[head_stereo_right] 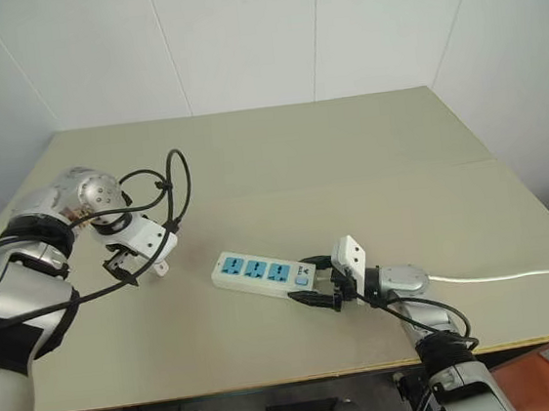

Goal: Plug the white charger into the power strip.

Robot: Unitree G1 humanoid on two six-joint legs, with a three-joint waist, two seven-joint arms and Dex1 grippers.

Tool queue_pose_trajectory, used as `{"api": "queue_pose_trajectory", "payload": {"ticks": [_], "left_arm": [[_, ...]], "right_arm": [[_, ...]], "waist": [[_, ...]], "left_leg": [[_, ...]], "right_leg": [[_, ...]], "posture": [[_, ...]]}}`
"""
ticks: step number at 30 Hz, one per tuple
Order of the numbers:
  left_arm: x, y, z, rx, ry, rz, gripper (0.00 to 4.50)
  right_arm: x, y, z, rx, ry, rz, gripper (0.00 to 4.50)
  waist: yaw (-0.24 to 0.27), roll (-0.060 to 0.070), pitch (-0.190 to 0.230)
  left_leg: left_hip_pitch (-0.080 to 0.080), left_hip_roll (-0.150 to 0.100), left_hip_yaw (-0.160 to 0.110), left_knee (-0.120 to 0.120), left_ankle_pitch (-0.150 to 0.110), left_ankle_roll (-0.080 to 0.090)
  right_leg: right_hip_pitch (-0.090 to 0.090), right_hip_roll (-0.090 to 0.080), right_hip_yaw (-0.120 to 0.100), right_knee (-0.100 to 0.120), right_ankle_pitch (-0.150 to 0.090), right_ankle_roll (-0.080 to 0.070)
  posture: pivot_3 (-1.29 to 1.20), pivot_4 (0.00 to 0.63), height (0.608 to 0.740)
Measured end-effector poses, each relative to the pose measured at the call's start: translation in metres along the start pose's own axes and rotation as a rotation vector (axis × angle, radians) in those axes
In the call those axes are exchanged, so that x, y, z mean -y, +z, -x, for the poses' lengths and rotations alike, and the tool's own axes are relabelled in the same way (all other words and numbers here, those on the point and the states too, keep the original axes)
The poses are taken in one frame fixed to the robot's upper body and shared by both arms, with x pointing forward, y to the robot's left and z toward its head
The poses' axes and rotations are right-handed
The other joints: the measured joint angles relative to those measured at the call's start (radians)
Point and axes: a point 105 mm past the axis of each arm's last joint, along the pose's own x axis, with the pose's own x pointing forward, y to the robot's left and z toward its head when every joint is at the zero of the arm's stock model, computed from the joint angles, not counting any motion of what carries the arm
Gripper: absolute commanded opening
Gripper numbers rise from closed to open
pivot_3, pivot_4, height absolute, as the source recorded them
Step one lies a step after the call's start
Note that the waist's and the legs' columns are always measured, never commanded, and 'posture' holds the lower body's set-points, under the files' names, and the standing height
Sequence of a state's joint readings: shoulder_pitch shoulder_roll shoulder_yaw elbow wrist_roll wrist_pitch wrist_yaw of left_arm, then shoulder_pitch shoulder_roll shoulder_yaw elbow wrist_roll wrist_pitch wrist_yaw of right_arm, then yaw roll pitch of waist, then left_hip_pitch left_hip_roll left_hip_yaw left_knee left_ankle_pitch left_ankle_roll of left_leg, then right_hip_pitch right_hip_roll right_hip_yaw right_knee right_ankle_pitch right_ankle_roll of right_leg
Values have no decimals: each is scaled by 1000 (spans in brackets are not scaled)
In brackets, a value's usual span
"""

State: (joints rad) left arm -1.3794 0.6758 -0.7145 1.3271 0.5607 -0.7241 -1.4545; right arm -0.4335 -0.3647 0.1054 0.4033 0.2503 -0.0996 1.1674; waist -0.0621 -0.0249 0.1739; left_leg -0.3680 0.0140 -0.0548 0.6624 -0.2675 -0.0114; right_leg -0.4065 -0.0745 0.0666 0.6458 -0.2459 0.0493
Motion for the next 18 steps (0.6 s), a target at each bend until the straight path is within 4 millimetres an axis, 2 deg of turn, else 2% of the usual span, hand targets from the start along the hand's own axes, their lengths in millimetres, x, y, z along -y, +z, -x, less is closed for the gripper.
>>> {"api": "queue_pose_trajectory", "payload": {"ticks": [16, 18], "left_arm": [[-8, 6, -10, -14, 32, -37, 4500], [-8, 7, -10, -6, 25, -36, 4103]], "right_arm": [[-1, -1, 2, -1, -18, -4, 3402], [-1, -1, 2, -2, -19, -3, 3402]], "waist": [[9, 0, 0], [11, 0, 0]], "left_leg": [[0, 0, 0, 1, 0, 0], [0, 0, 0, 1, 0, 0]], "right_leg": [[1, 0, 0, 0, 0, 0], [1, 0, 0, 0, 0, 0]], "posture": [[0, 150, 740], [0, 150, 740]]}}
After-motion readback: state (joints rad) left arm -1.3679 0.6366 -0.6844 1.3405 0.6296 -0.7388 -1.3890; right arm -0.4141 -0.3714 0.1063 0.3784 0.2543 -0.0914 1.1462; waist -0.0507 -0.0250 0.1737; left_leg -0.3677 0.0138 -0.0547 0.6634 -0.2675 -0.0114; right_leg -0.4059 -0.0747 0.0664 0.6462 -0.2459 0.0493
